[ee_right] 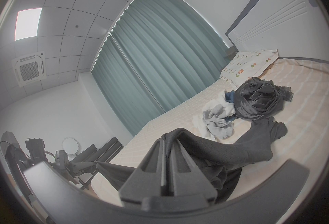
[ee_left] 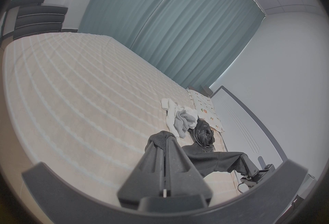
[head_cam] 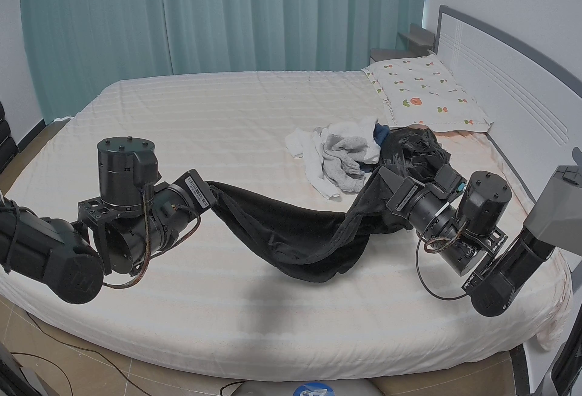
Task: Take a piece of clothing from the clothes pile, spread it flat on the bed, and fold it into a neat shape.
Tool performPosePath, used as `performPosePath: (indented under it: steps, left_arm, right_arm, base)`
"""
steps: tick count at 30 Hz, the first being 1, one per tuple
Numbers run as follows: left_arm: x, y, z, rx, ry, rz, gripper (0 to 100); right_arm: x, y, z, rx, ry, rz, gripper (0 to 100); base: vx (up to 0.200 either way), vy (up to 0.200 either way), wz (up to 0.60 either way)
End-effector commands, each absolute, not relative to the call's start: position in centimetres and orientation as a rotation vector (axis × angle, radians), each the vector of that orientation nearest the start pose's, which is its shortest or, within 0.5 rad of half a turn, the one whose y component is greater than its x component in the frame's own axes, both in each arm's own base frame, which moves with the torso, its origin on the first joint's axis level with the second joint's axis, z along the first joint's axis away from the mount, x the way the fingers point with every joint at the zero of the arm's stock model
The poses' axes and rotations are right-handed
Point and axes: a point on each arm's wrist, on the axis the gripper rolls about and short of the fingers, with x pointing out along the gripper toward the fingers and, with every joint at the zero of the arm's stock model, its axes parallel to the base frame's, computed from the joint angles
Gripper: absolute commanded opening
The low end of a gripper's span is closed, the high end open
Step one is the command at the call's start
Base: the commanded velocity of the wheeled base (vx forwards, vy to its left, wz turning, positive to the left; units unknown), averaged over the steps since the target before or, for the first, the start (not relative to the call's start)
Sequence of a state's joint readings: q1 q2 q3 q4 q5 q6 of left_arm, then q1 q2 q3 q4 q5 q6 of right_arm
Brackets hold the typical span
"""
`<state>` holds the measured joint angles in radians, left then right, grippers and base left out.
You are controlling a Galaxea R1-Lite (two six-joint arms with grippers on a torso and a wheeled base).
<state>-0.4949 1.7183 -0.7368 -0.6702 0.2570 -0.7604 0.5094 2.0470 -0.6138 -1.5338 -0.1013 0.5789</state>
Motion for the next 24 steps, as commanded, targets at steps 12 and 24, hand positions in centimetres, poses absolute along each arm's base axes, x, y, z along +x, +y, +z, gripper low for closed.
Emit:
performPosePath:
  steps: [12, 24]
  left_arm:
    - [26.3, -13.3, 16.7, -0.644, 0.349, -0.111, 0]
    - [26.2, -12.9, 16.8, -0.646, 0.344, -0.103, 0]
  right_arm:
    - [29.5, 17.2, 12.1, 0.591, 0.002, 0.459, 0]
    - [29.3, 17.7, 12.3, 0.59, -0.001, 0.474, 0]
  base:
    - [0.0, 0.2, 0.0]
    - [0.0, 0.2, 0.0]
